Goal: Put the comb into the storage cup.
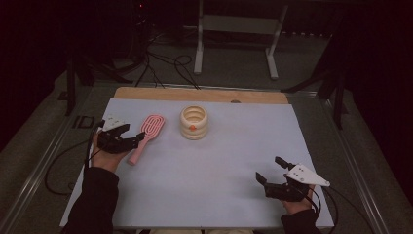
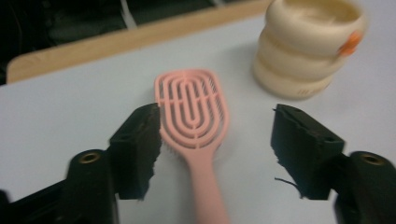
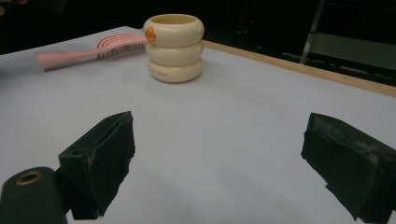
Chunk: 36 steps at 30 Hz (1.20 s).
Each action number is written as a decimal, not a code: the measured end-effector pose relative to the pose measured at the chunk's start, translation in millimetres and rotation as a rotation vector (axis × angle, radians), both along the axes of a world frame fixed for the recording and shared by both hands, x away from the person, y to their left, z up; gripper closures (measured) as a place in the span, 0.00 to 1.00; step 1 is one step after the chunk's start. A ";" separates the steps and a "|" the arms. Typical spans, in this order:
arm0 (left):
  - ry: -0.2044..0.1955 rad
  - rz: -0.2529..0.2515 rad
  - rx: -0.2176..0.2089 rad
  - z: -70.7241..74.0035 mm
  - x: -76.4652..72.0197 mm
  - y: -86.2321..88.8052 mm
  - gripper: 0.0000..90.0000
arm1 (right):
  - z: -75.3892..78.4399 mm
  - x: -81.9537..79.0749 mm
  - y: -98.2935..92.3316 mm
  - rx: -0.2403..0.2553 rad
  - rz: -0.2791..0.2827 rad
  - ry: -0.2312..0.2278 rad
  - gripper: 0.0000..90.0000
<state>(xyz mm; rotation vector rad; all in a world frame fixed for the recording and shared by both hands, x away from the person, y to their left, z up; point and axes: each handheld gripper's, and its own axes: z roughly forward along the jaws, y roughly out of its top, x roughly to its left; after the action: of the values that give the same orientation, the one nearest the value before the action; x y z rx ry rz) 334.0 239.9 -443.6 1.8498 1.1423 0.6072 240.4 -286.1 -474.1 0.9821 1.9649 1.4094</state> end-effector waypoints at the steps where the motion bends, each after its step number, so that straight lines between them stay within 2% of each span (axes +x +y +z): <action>1: -0.012 0.005 -0.011 -2.0 -5.5 0.6 0.27 | 0.3 -0.4 -0.2 -0.002 -0.002 -0.001 0.10; 5: -0.062 0.025 -0.033 -8.1 -26.0 2.7 0.20 | 0.7 -0.3 -0.2 -0.004 -0.001 -0.003 0.10; 7: -0.088 0.024 -0.026 -9.9 -35.6 3.7 0.18 | 0.7 -0.4 -0.2 -0.004 0.000 -0.003 0.10; 9: -0.088 0.024 -0.026 -9.9 -35.6 3.7 0.17 | 0.7 -0.3 0.0 -0.002 -0.001 -0.004 0.10; 10: -0.113 0.014 -0.002 -12.3 -48.9 5.9 0.17 | 0.7 -0.3 0.0 -0.002 -0.001 -0.004 0.10; 11: -0.118 0.015 0.006 -14.3 -55.1 7.2 0.15 | 1.1 -0.6 1.1 0.003 0.005 -0.007 0.10; 12: -0.118 0.015 0.006 -14.3 -55.1 7.2 0.15 | 1.1 -0.6 1.1 0.003 0.005 -0.007 0.10; 13: -0.116 0.015 0.028 -16.4 -59.0 7.7 0.14 | 1.3 -0.8 2.0 0.002 0.006 -0.005 0.10; 16: -0.123 0.019 0.030 -18.6 -63.2 8.9 0.12 | 0.7 -0.7 3.1 -0.002 0.007 -0.003 0.10; 18: -0.123 0.010 0.009 -20.9 -66.8 11.0 0.10 | 0.9 -0.9 3.9 0.000 0.009 -0.004 0.10; 20: -0.119 0.007 0.006 -21.8 -67.6 11.5 0.05 | 1.2 -0.9 3.7 -0.001 0.010 -0.005 0.10; 22: -0.119 0.007 0.006 -21.8 -67.6 11.5 0.05 | 1.4 -0.8 3.6 -0.001 0.009 -0.007 0.10; 23: -0.104 -0.015 0.003 -27.9 -73.6 12.2 0.05 | 1.4 -0.8 3.6 -0.001 0.009 -0.007 0.10; 24: -0.108 -0.017 0.000 -28.9 -75.1 12.1 0.00 | 2.6 0.3 3.4 -0.004 0.008 -0.009 0.10; 31: -0.142 -0.032 0.013 -31.7 -83.9 9.5 0.00 | 6.6 1.2 6.3 -0.004 0.020 -0.017 0.10; 36: -0.145 -0.034 0.014 -33.3 -84.1 8.7 0.00 | 5.9 1.4 8.5 -0.006 0.022 -0.014 0.10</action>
<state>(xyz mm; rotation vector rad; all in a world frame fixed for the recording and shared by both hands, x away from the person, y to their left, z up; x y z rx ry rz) 249.9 248.6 -476.9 1.8024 1.0115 0.7196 241.8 -277.6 -468.3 0.9480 1.9740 1.4175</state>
